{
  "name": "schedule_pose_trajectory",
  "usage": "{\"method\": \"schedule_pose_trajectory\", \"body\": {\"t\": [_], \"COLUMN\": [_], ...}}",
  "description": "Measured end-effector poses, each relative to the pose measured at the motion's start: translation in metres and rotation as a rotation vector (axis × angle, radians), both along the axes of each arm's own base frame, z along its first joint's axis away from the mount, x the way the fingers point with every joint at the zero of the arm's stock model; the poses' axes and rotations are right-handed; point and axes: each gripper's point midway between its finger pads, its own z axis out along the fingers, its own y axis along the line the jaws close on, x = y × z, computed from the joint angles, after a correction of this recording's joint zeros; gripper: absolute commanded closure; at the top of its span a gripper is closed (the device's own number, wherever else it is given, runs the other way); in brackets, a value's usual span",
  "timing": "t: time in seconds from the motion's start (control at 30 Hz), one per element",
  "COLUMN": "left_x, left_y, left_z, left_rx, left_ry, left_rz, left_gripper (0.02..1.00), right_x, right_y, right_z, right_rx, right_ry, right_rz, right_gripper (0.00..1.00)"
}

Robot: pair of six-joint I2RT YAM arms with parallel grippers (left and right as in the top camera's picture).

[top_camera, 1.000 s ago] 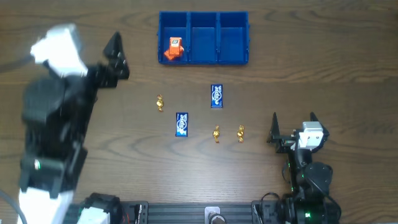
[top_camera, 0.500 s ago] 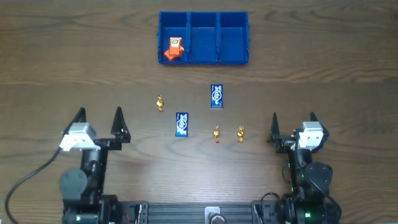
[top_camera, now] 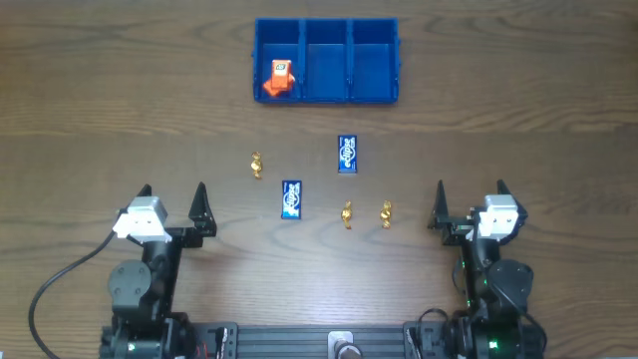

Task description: Sort Candies Into Trays

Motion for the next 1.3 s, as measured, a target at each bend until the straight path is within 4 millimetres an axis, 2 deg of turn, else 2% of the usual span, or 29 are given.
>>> {"method": "schedule_pose_trajectory", "body": {"t": [0.4, 0.53, 0.63, 0.73, 0.83, 1.0, 1.03, 1.1, 1.23, 1.3], "left_x": [0.000, 0.000, 0.000, 0.000, 0.000, 0.000, 0.000, 0.000, 0.000, 0.000], "left_y": [0.000, 0.000, 0.000, 0.000, 0.000, 0.000, 0.000, 0.000, 0.000, 0.000], "left_z": [0.000, 0.000, 0.000, 0.000, 0.000, 0.000, 0.000, 0.000, 0.000, 0.000], "left_rx": [0.000, 0.000, 0.000, 0.000, 0.000, 0.000, 0.000, 0.000, 0.000, 0.000], "left_ry": [0.001, 0.001, 0.001, 0.001, 0.002, 0.002, 0.001, 0.001, 0.001, 0.000], "left_rz": [0.000, 0.000, 0.000, 0.000, 0.000, 0.000, 0.000, 0.001, 0.000, 0.002], "left_gripper": [0.020, 0.020, 0.020, 0.020, 0.020, 0.020, 0.020, 0.020, 0.020, 0.020], "right_x": [0.000, 0.001, 0.001, 0.001, 0.000, 0.001, 0.001, 0.004, 0.029, 0.041], "right_y": [0.000, 0.000, 0.000, 0.000, 0.000, 0.000, 0.000, 0.000, 0.004, 0.009], "right_z": [0.000, 0.016, 0.009, 0.017, 0.035, 0.028, 0.031, 0.057, 0.099, 0.100], "right_rx": [0.000, 0.001, 0.001, 0.002, 0.074, 0.160, 0.171, 0.177, 0.189, 0.195], "right_ry": [0.000, -0.065, -0.040, -0.072, -0.143, -0.050, -0.030, 0.017, 0.166, 0.300], "right_rz": [0.000, 0.000, 0.000, 0.000, 0.000, -0.008, -0.010, -0.015, -0.012, 0.006], "right_gripper": [0.003, 0.003, 0.003, 0.003, 0.003, 0.003, 0.003, 0.003, 0.003, 0.003]}}
